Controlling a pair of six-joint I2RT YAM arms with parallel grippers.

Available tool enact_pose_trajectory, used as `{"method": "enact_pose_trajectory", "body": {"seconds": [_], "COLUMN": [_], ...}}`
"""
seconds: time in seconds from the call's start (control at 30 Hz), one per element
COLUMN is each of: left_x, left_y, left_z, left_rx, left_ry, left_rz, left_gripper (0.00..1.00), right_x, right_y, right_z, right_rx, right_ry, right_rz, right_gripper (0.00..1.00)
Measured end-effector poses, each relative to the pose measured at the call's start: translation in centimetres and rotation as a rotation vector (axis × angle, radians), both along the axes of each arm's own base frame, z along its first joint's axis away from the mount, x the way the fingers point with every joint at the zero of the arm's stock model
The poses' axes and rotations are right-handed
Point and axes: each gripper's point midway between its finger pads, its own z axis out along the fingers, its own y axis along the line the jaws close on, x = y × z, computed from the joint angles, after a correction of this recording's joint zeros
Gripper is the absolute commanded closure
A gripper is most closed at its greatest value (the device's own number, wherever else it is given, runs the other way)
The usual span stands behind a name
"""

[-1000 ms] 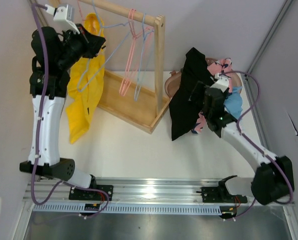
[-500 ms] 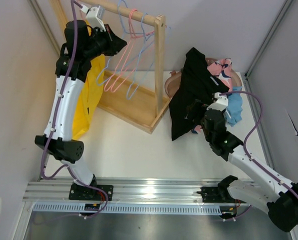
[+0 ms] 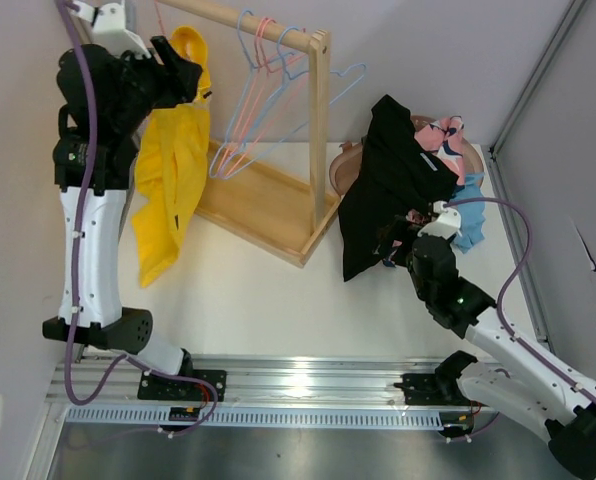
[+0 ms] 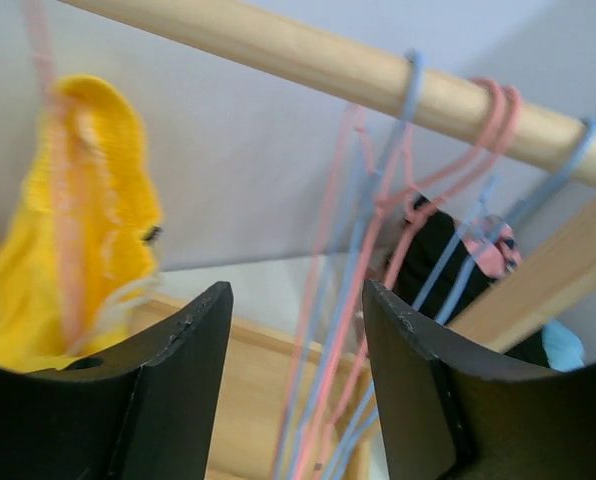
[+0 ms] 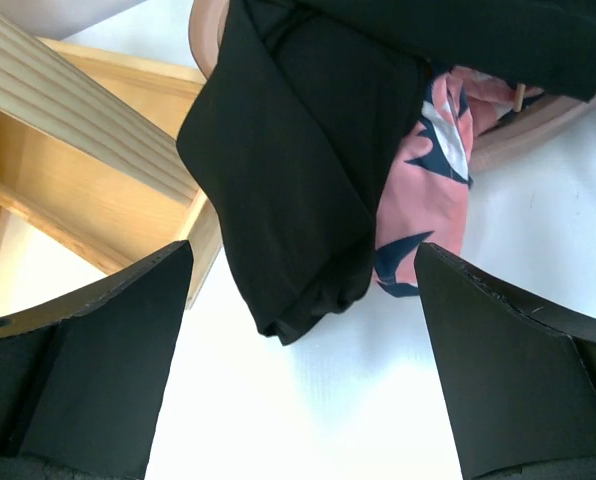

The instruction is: Remove the shorts from the hanger

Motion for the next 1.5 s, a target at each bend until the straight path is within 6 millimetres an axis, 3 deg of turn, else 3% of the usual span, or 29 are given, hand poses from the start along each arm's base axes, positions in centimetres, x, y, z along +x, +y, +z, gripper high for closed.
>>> {"method": "enact_pose_trajectory", "body": {"seconds": [0.07, 0.27, 0.4, 0.53, 0.73, 0.87, 0.97, 1.1, 1.5], "left_x": [0.0, 2.5, 6.3, 9.8, 13.4, 14.4, 14.5, 14.5, 13.9], "left_y": [2.3, 6.7, 9.5, 11.1, 10.9, 10.6, 10.6, 10.6, 8.8], "left_z": [0.8, 0.7, 0.0, -2.7, -7.4, -8.9, -9.1, -8.9, -7.7], "left_rx": [-0.004, -0.003, -0.004, 0.002, 0.007, 0.007, 0.006, 0.004, 0.008], "left_ry": [-0.025, -0.032, -0.024, 0.026, 0.119, 0.149, 0.153, 0.147, 0.135], "left_rz": [0.07, 0.206, 0.265, 0.292, 0.266, 0.246, 0.245, 0.244, 0.212], "left_gripper": [0.32, 0.31, 0.32, 0.33, 0.4, 0.47, 0.66, 1.0, 1.0], "right_x": [-0.4, -1.0, -1.1, -1.0, -1.2, -1.1, -1.0, -0.8, -1.0], "right_y": [-0.2, -0.7, -0.7, -0.7, -0.7, -0.4, -0.2, -0.2, -0.7], "right_z": [-0.4, -0.9, -1.0, -1.3, -3.8, -5.8, -6.2, -5.9, -5.5], "right_rx": [-0.003, -0.012, -0.024, -0.045, -0.069, -0.1, -0.103, -0.094, -0.075], "right_ry": [0.007, 0.023, 0.027, 0.033, 0.07, 0.12, 0.127, 0.114, 0.093], "right_rz": [-0.001, -0.001, 0.005, 0.011, 0.019, 0.028, 0.032, 0.027, 0.024], "right_gripper": [0.01, 0.01, 0.01, 0.01, 0.01, 0.01, 0.01, 0.01, 0.01]}}
